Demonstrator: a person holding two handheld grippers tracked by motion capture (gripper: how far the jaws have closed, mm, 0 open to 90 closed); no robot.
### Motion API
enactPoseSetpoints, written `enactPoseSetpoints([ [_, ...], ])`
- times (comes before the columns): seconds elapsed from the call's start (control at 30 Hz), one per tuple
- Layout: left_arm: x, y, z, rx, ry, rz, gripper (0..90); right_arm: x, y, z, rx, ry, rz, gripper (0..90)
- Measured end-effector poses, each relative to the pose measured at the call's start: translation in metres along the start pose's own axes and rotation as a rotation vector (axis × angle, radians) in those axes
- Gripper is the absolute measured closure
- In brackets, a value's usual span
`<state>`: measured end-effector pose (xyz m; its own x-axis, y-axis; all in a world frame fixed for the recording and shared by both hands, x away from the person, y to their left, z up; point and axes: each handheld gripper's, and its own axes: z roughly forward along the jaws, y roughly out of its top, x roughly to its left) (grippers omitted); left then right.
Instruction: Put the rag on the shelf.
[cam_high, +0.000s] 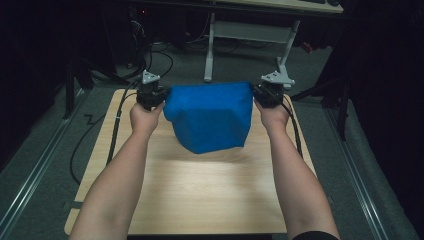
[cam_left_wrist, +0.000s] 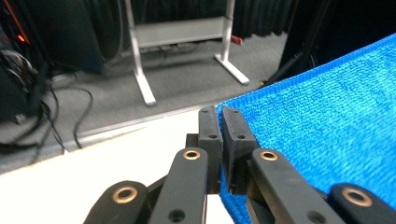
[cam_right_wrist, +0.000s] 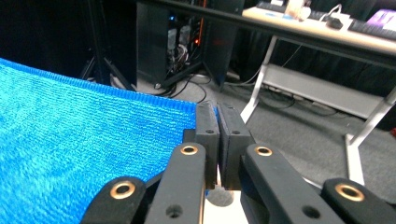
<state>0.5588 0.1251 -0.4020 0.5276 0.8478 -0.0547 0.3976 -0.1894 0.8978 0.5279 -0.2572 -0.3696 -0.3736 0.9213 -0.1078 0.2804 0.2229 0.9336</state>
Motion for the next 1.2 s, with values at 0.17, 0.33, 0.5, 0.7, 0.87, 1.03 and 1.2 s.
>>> enactPoseSetpoints([
  [0.17,0.0,-0.022,0.011,0.07,-0.032,-0.016,87.7,0.003,-0.021,0.006,0.043,0.024,0.03,88.8],
  [0.33,-0.001,-0.039,0.014,0.074,-0.062,-0.044,87.6,0.005,-0.042,0.01,0.072,0.044,0.063,88.8],
  [0.5,-0.001,-0.053,0.017,0.091,-0.084,-0.056,87.7,0.008,-0.063,0.012,0.101,0.062,0.085,88.8],
  [0.7,-0.002,-0.066,0.017,0.101,-0.113,-0.06,87.6,0.013,-0.085,0.014,0.125,0.086,0.114,88.8],
  [0.87,-0.004,-0.074,0.018,0.109,-0.131,-0.074,87.5,0.02,-0.094,0.015,0.136,0.103,0.122,88.7],
  [1.03,-0.008,-0.081,0.021,0.138,-0.153,-0.068,87.3,0.028,-0.098,0.017,0.15,0.113,0.101,88.7],
  [1.2,-0.011,-0.087,0.023,0.133,-0.165,-0.089,87.1,0.031,-0.104,0.019,0.166,0.117,0.104,88.7],
])
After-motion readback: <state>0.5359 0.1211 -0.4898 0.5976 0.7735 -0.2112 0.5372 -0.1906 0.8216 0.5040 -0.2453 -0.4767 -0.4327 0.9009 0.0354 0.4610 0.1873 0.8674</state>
